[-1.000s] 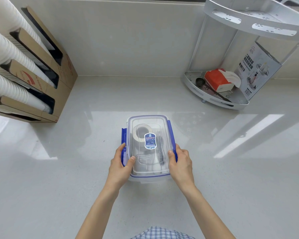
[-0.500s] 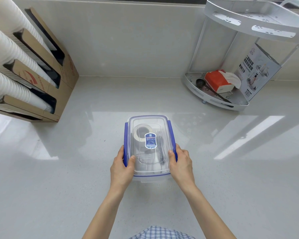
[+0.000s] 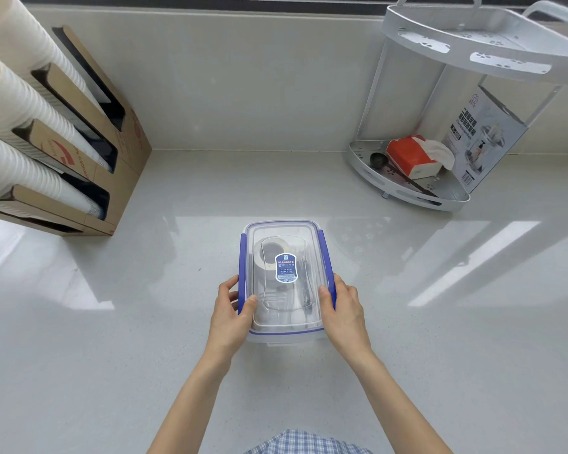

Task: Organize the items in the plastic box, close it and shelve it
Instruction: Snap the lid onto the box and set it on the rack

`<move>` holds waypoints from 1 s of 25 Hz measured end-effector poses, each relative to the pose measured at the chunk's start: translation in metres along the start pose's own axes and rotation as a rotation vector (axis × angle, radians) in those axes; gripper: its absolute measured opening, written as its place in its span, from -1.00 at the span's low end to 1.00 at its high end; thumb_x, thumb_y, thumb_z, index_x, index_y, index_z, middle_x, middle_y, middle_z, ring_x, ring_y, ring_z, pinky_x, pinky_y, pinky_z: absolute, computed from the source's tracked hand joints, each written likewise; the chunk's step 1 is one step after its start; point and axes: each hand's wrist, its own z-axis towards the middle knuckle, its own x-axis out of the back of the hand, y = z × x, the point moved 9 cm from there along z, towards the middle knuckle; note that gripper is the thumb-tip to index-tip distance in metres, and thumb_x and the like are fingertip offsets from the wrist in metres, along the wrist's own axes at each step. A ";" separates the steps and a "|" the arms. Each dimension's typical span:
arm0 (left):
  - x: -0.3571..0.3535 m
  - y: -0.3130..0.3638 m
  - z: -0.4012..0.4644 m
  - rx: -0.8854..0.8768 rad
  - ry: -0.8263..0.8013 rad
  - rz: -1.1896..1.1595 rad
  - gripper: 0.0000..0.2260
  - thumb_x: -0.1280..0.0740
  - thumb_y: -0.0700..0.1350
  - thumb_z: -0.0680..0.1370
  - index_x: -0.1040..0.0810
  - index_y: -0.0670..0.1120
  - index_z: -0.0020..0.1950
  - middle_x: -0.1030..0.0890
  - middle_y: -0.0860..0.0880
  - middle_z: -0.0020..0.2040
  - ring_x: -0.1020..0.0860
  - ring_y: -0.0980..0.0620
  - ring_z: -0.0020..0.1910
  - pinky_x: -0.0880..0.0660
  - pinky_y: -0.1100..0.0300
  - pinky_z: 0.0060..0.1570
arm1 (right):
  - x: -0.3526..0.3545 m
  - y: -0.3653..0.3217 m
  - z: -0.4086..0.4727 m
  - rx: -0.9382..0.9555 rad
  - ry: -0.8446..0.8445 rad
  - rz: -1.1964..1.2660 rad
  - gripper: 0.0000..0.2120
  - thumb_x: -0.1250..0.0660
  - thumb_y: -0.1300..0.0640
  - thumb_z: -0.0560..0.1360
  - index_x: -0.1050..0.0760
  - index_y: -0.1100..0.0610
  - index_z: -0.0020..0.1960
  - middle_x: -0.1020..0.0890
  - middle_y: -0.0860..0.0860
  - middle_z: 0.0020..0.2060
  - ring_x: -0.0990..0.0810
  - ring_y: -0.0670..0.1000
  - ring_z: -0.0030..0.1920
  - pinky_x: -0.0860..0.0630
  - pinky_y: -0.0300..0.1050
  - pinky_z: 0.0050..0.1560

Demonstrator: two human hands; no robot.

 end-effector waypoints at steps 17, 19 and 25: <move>-0.023 0.012 -0.009 0.096 -0.248 -0.355 -0.58 -0.31 -0.19 0.48 -0.32 -0.03 0.31 -0.58 -0.11 0.09 -0.56 -0.02 -0.09 -0.51 0.12 -0.16 | 0.043 0.005 -0.005 0.038 -0.098 0.302 -0.85 -0.23 0.09 0.54 -0.49 -0.02 0.09 -0.62 0.11 0.03 -0.58 0.07 -0.04 -0.58 -0.29 -0.25; -0.030 0.031 -0.007 0.062 -0.291 -0.367 -0.58 -0.31 -0.18 0.48 -0.32 -0.03 0.30 -0.59 -0.10 0.05 -0.57 -0.02 -0.09 -0.52 0.11 -0.14 | 0.063 -0.007 -0.002 0.076 -0.091 0.334 -0.84 -0.22 0.10 0.54 -0.48 -0.04 0.10 -0.61 0.02 -0.04 -0.57 -0.02 -0.11 -0.56 -0.36 -0.30; -0.063 0.109 -0.006 -0.021 -0.444 -0.447 -0.61 -0.29 -0.23 0.48 -0.35 -0.06 0.29 -0.59 -0.06 -0.11 -0.54 0.00 -0.15 -0.48 0.14 -0.05 | 0.142 -0.054 0.017 0.195 -0.035 0.338 -0.73 -0.22 0.07 0.55 -0.47 0.03 0.24 -0.59 0.02 -0.05 -0.53 -0.02 -0.10 -0.52 -0.30 -0.22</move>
